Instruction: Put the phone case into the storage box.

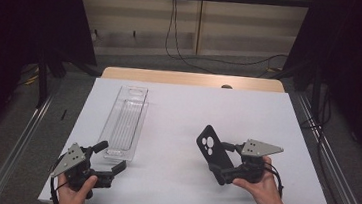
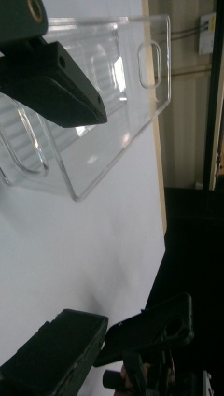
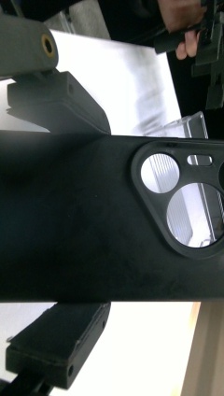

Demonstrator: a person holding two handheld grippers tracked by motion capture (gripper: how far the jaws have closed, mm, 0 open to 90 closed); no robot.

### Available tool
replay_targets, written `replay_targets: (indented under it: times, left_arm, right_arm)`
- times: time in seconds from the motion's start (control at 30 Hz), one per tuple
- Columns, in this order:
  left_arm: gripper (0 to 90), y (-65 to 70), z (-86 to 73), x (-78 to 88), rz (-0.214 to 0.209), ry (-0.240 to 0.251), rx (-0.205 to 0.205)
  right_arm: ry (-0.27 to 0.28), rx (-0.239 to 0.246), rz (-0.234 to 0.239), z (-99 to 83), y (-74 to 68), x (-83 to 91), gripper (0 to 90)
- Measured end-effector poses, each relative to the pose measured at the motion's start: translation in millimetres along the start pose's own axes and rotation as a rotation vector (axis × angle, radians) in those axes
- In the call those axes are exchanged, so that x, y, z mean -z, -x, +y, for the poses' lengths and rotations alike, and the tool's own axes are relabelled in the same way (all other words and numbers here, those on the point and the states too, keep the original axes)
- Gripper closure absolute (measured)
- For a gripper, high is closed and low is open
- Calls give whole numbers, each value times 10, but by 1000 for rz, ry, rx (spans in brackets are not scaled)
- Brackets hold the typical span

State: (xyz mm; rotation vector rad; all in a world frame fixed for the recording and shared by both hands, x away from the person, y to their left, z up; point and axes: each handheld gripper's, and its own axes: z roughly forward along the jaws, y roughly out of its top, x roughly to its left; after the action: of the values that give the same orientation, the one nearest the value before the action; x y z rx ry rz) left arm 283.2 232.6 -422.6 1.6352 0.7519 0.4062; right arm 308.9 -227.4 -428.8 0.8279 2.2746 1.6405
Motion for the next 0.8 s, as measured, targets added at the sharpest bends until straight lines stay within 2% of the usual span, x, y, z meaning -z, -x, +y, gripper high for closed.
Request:
replay_targets:
  times: [0.2, 0.37, 0.53, 0.63, 0.7, 0.8]
  left_arm:
    - [40, 27, 29, -56, -43, -11, -13]
    - [30, 31, 40, -92, -80, -27, 9]
    - [30, 45, 79, -125, -113, -41, 4]
    - [31, 74, 94, -160, -147, -51, -6]
    - [34, 97, 102, -189, -172, -61, 3]
    - [42, 123, 130, -250, -244, -93, -6]
  right_arm:
    - [12, -16, 55, -3, -36, -37, 144]
    - [12, -15, 90, -6, -71, -69, 143]
    - [14, -19, 112, -14, -98, -104, 144]
    - [10, -13, 117, -14, -117, -122, 144]
    - [13, -14, 117, -11, -121, -129, 144]
    - [17, -17, 119, -13, -120, -135, 144]
